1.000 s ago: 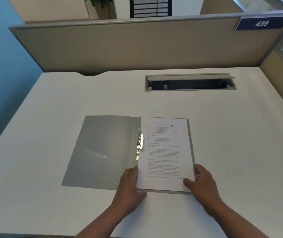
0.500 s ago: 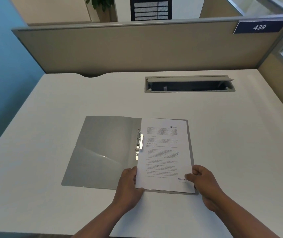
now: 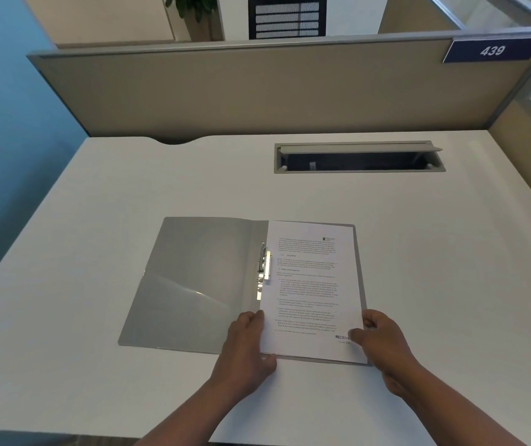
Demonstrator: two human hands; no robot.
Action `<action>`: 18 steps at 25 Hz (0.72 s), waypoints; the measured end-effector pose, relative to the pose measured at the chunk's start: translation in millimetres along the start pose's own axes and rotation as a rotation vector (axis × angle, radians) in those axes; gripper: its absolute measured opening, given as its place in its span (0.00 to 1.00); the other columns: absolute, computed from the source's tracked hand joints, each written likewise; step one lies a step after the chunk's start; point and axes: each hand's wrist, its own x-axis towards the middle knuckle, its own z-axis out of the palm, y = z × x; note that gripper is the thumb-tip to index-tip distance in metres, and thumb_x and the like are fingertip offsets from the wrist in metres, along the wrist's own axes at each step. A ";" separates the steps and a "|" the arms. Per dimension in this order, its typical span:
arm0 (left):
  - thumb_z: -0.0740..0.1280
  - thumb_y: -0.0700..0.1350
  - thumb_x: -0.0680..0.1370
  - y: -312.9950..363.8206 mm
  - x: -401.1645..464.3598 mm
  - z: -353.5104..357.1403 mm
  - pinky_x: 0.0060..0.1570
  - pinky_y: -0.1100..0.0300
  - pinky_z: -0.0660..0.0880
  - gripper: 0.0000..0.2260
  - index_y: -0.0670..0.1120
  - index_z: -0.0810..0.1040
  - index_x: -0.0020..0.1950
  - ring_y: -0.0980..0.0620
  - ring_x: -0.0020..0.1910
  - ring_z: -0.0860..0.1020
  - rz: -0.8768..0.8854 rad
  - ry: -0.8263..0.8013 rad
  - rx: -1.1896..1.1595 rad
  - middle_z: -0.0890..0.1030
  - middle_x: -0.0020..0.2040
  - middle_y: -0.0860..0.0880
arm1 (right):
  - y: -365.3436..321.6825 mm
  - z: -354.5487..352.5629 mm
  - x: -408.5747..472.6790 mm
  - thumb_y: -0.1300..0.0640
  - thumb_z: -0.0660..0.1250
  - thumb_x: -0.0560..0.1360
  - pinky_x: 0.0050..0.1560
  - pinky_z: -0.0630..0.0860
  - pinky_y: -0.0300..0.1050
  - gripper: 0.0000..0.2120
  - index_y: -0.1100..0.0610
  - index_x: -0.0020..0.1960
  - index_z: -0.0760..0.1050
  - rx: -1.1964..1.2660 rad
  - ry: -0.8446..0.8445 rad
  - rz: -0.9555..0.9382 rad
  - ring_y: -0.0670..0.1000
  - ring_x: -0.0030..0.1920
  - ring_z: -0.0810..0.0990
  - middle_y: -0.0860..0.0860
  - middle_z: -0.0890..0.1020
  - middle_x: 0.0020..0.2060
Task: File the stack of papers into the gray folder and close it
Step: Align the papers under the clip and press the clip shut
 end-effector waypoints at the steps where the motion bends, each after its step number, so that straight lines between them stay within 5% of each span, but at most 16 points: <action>1: 0.69 0.53 0.71 -0.5 -0.1 0.9 0.58 0.67 0.68 0.32 0.52 0.65 0.74 0.53 0.64 0.68 0.012 -0.009 0.021 0.68 0.66 0.55 | 0.3 0.1 0.5 0.67 0.69 0.74 0.37 0.74 0.35 0.13 0.57 0.57 0.78 -0.013 0.006 -0.002 0.45 0.46 0.82 0.48 0.85 0.51; 5: 0.68 0.52 0.74 1.0 -1.3 -1.0 0.58 0.63 0.71 0.24 0.51 0.72 0.69 0.50 0.68 0.67 0.094 -0.013 0.113 0.65 0.71 0.53 | 0.4 0.6 2.4 0.66 0.68 0.74 0.38 0.74 0.37 0.12 0.56 0.56 0.79 -0.050 0.026 0.001 0.47 0.47 0.82 0.48 0.84 0.51; 9: 0.66 0.52 0.77 5.4 -2.5 -4.5 0.64 0.56 0.75 0.21 0.52 0.71 0.70 0.47 0.75 0.62 0.139 -0.061 0.231 0.52 0.82 0.49 | -0.3 2.2 3.9 0.65 0.68 0.73 0.41 0.76 0.42 0.11 0.56 0.53 0.79 -0.069 0.052 0.010 0.48 0.45 0.83 0.48 0.85 0.49; 18: 0.64 0.52 0.80 -0.3 0.9 -7.6 0.61 0.55 0.77 0.19 0.53 0.70 0.70 0.47 0.73 0.66 0.288 -0.083 0.373 0.50 0.83 0.49 | -2.5 3.6 9.2 0.65 0.68 0.73 0.35 0.75 0.40 0.07 0.56 0.48 0.75 -0.103 0.063 0.030 0.50 0.44 0.83 0.49 0.84 0.49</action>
